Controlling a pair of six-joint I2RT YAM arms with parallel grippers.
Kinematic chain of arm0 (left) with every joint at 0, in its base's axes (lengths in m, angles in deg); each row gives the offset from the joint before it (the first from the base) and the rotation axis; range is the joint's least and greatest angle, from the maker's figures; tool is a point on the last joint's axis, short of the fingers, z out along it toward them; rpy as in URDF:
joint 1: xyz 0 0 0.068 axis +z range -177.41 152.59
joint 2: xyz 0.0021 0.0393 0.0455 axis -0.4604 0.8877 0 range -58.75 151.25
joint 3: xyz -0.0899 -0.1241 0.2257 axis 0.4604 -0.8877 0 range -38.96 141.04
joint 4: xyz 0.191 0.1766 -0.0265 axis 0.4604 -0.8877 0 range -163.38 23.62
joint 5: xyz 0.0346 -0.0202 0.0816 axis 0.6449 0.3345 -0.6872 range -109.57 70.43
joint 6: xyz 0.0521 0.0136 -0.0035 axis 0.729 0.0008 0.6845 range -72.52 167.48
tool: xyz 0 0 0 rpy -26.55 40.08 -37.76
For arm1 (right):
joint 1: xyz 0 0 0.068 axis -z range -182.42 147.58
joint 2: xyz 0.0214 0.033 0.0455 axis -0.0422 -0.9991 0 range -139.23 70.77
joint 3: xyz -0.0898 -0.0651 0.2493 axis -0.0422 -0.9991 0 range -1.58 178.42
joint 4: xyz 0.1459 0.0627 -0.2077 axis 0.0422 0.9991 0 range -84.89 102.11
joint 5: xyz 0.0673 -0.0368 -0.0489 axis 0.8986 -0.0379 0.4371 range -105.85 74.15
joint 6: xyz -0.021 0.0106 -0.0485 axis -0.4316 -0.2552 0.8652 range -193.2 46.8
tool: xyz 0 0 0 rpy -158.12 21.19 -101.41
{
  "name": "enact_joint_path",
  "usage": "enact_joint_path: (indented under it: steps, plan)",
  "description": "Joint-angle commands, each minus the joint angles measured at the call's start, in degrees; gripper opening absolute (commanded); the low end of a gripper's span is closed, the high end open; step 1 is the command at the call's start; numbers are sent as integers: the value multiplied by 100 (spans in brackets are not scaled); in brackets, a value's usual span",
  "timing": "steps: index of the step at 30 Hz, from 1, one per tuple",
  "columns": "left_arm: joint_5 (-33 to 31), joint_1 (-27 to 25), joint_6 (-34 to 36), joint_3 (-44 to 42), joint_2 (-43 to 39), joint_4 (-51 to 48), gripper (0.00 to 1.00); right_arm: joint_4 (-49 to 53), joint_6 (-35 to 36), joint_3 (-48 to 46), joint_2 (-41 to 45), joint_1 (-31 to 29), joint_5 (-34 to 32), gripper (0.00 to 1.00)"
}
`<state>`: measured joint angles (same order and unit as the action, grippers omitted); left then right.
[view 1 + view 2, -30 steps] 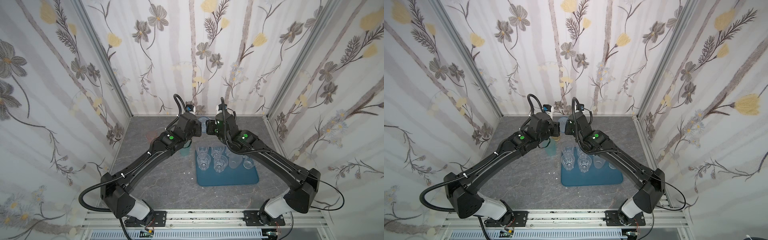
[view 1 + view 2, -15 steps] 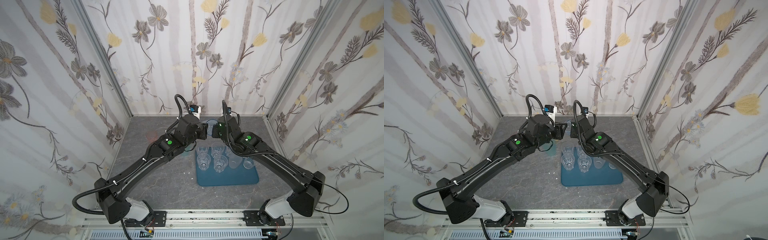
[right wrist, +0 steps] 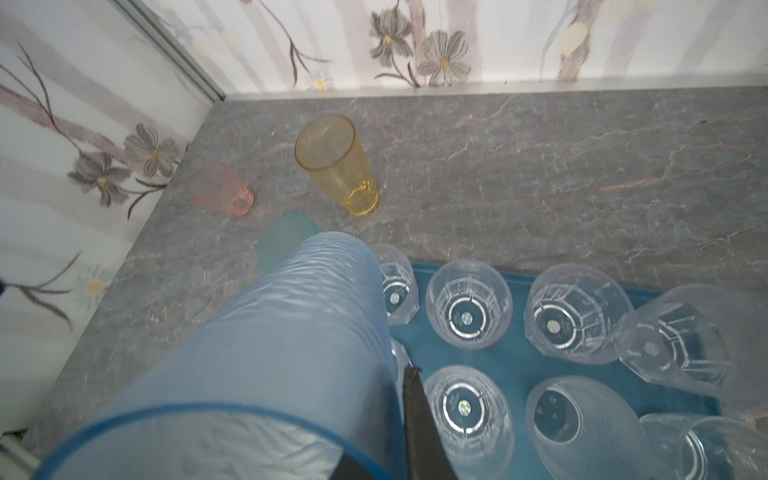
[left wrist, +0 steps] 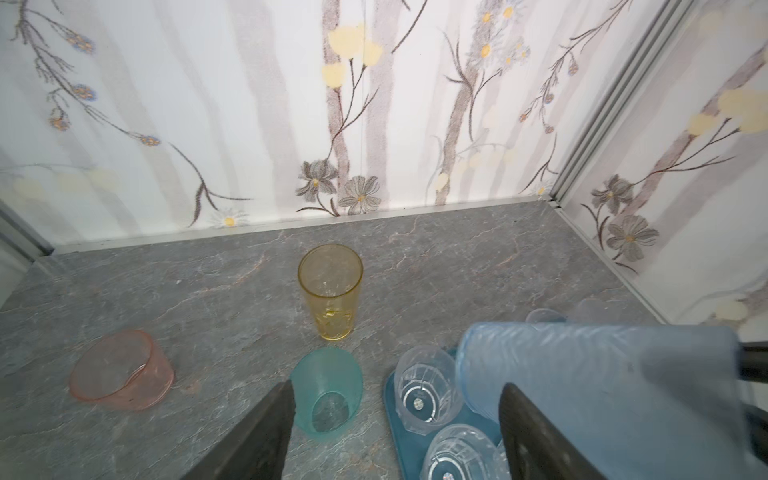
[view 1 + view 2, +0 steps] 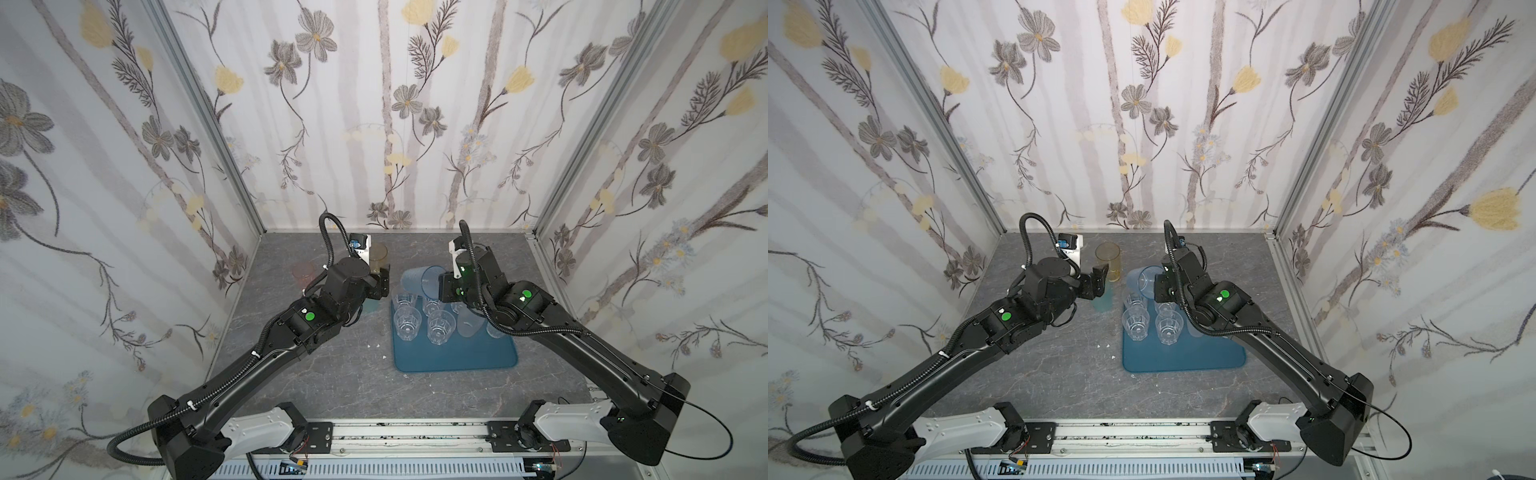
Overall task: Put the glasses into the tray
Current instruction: 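Lower the blue glass onto the tray with the right gripper while the left withdraws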
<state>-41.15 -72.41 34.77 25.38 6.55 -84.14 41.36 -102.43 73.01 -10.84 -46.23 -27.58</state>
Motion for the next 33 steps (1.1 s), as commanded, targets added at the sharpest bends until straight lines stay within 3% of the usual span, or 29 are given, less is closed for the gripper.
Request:
enact_joint_path:
  steps: [1,12,24,33]
  plan:
    - [-484,23,157,-404,-149,176,80,568,172,-215,153,-39,845,8]
    - [-213,96,-107,-680,3,268,81,1622,435,-323,9,-578,1731,7]
    - [-81,103,-223,-795,141,422,81,1645,392,-287,-943,-901,779,8]
    - [-22,114,-232,-843,141,501,81,1536,460,-52,-1723,-980,493,8]
